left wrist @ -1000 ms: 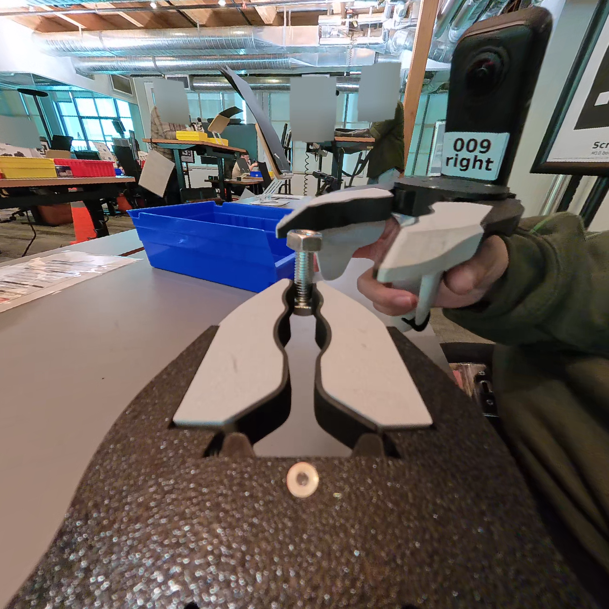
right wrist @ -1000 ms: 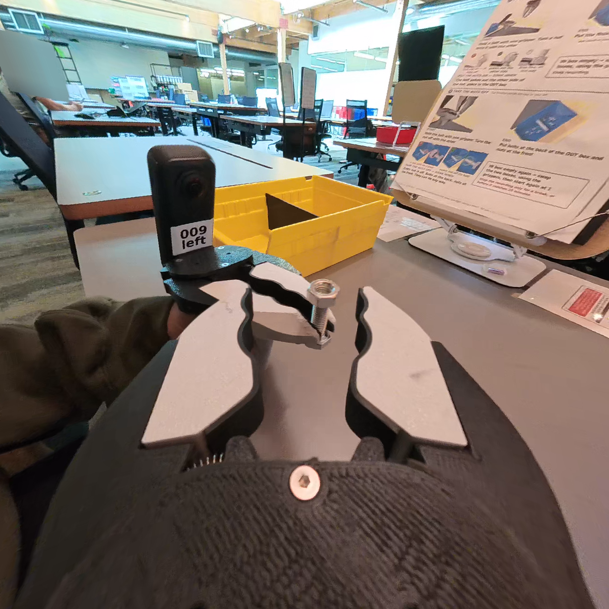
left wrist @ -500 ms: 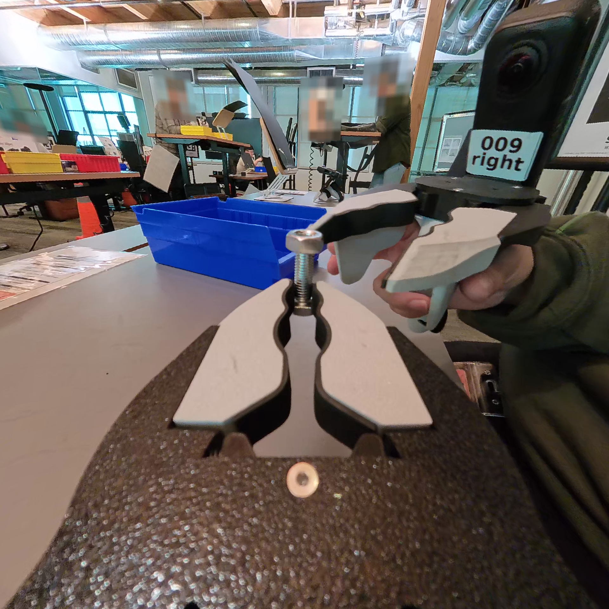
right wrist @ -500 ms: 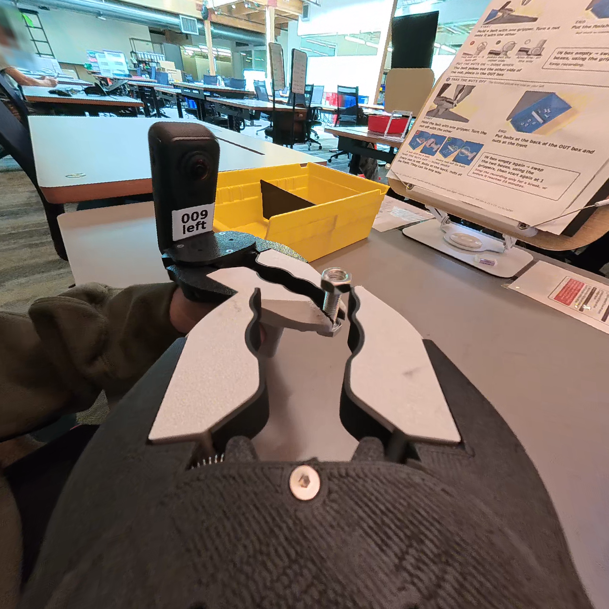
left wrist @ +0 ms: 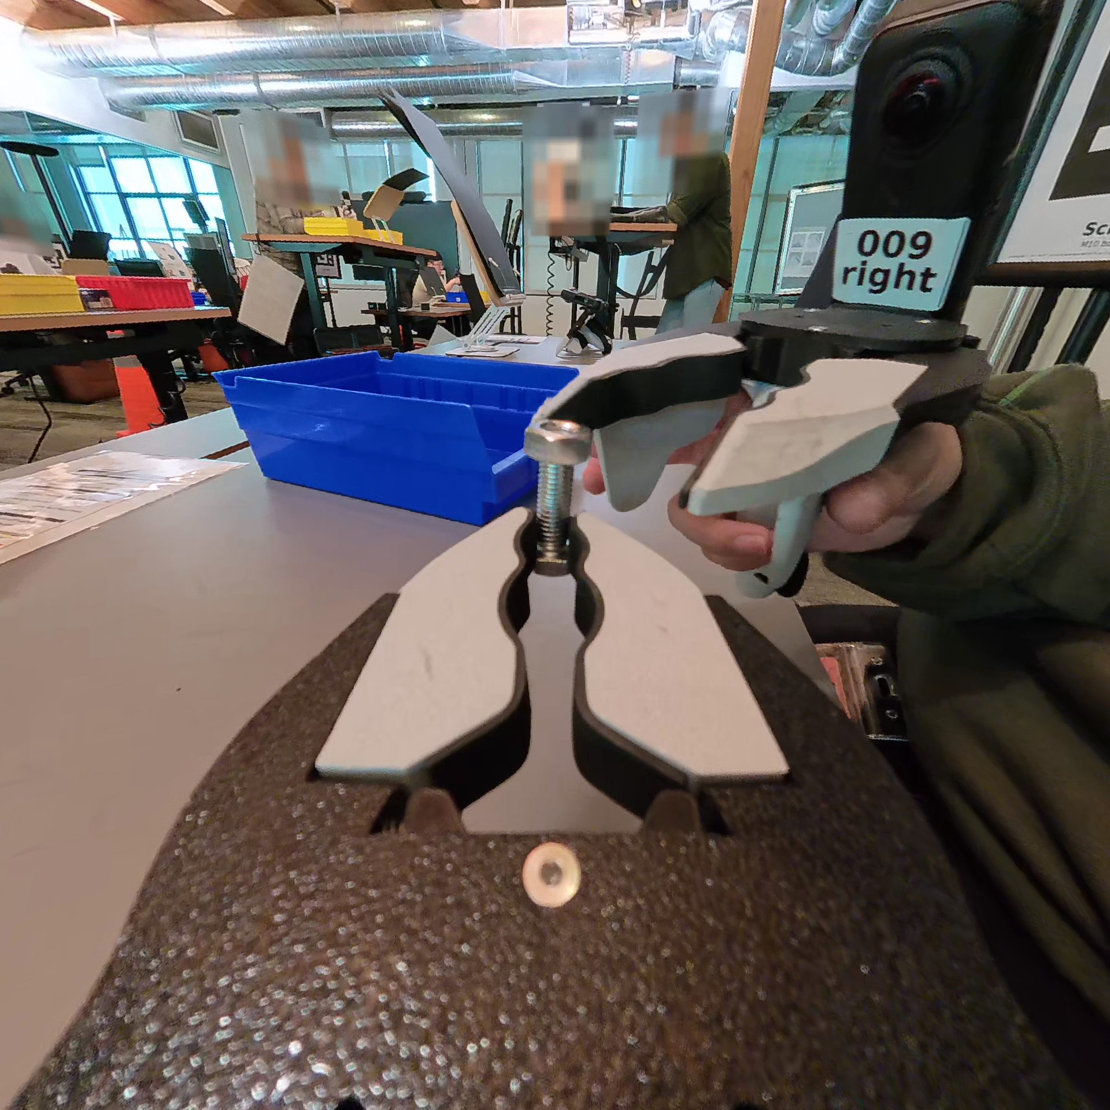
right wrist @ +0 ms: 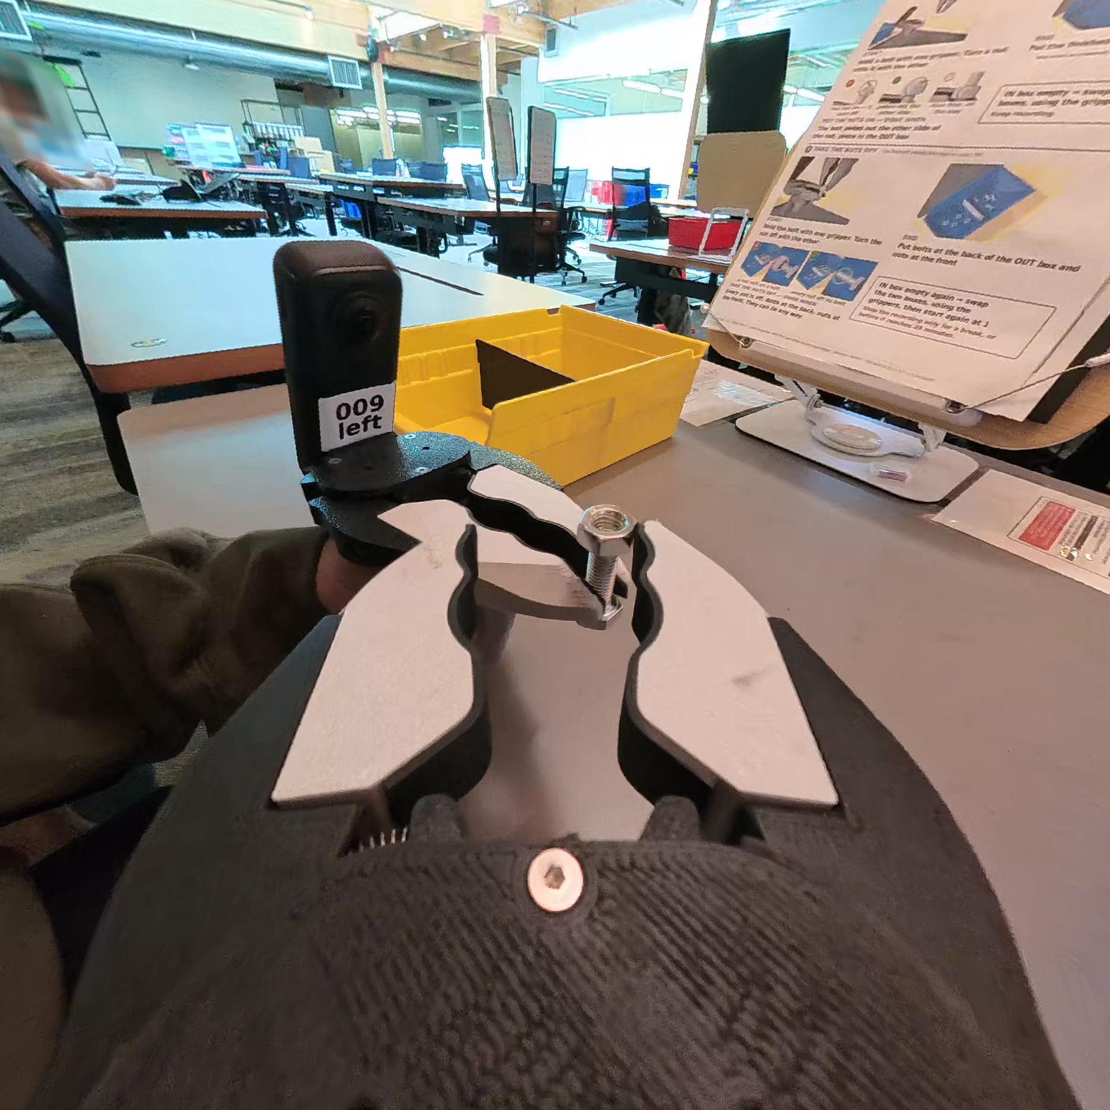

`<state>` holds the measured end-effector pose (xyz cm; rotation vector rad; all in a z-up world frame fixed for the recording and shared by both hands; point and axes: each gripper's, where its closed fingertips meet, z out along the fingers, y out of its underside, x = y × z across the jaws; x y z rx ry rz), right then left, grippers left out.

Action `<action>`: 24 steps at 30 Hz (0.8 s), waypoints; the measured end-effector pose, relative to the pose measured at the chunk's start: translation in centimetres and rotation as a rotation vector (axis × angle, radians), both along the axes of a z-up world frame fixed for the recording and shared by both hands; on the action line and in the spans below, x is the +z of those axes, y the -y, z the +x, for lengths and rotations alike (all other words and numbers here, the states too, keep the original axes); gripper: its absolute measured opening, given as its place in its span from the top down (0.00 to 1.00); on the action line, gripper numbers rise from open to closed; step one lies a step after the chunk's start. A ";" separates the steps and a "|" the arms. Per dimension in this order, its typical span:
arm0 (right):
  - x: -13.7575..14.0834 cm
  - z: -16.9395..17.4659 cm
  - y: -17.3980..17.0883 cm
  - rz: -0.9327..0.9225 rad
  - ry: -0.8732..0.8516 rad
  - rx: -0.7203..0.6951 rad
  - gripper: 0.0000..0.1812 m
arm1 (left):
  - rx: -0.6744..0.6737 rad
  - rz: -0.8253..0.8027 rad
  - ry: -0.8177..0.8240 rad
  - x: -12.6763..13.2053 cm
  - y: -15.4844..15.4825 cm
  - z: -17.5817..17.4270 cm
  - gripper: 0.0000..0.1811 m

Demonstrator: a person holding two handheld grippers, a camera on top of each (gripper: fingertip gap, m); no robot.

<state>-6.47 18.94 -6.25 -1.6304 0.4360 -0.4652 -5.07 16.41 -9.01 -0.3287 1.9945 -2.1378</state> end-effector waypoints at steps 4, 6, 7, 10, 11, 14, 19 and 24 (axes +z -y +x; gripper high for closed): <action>0.1 -0.7 0.1 0.008 -0.007 0.058 0.85 | 0.029 -0.020 -0.019 0.1 -0.4 0.5 0.95; 0.4 -0.7 0.2 0.044 -0.022 0.059 0.85 | 0.025 -0.020 -0.016 0.2 -0.4 0.5 0.95; 0.4 0.0 0.6 0.053 -0.021 0.009 0.82 | 0.018 -0.015 -0.012 0.1 -0.3 0.3 0.95; 0.3 0.8 0.9 0.066 -0.033 -0.037 0.75 | -0.007 0.005 0.002 -0.1 0.1 -0.1 0.95; 0.3 0.9 0.9 0.066 -0.037 -0.050 0.73 | -0.016 0.008 0.004 -0.1 0.2 -0.2 0.95; -0.1 0.6 0.4 0.040 -0.037 -0.024 0.74 | -0.018 0.008 0.003 -0.1 0.3 -0.2 0.95; -0.5 0.2 0.4 -0.026 -0.010 -0.005 0.80 | 0.041 0.003 -0.017 -0.1 -0.4 0.7 0.95; -0.2 0.8 1.0 -0.007 -0.005 -0.055 0.77 | 0.013 0.006 -0.016 -0.1 -0.2 0.3 0.95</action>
